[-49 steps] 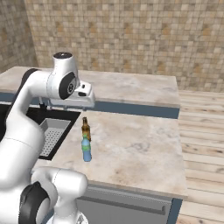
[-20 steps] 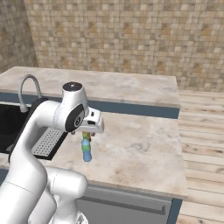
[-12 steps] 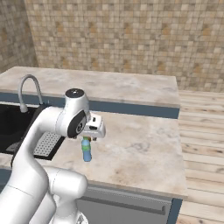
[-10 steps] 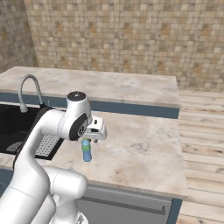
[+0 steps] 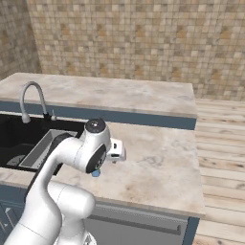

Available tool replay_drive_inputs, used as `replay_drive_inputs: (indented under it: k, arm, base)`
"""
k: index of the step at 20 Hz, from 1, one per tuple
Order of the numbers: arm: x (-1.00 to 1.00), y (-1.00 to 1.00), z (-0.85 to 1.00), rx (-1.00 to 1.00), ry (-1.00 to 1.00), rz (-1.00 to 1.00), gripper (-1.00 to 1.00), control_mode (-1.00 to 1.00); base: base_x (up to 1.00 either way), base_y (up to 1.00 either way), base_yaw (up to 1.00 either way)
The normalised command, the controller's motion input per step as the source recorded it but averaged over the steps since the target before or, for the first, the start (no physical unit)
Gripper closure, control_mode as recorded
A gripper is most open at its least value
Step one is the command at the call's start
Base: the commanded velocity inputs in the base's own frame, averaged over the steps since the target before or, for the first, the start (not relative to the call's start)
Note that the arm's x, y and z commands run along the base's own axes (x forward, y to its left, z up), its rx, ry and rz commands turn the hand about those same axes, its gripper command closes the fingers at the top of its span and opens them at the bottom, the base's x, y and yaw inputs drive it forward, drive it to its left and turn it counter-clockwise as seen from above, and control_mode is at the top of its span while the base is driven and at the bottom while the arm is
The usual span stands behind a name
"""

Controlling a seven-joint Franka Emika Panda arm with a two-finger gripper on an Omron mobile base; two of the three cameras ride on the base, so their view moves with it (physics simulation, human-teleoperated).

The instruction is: Pick the bottled water, beer from the counter and place them in the open cabinet.

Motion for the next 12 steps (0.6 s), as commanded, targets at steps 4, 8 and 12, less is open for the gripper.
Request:
replay_drive_inputs:
  k: [4, 8, 12]
  arm:
    - [0.0, -0.28, -0.11, 0.11, -0.17, 0.21, -1.0, -1.0]
    - [-0.1, -0.04, 0.0, 0.13, -0.21, 0.34, -1.0, -1.0]
    - [-0.32, 0.09, 0.0, 0.04, -0.16, 0.43, -1.0, -1.0]
  base:
    - [0.0, 0.0, 0.0]
    - [0.0, 0.0, 0.0]
    - [0.0, 0.0, 0.0]
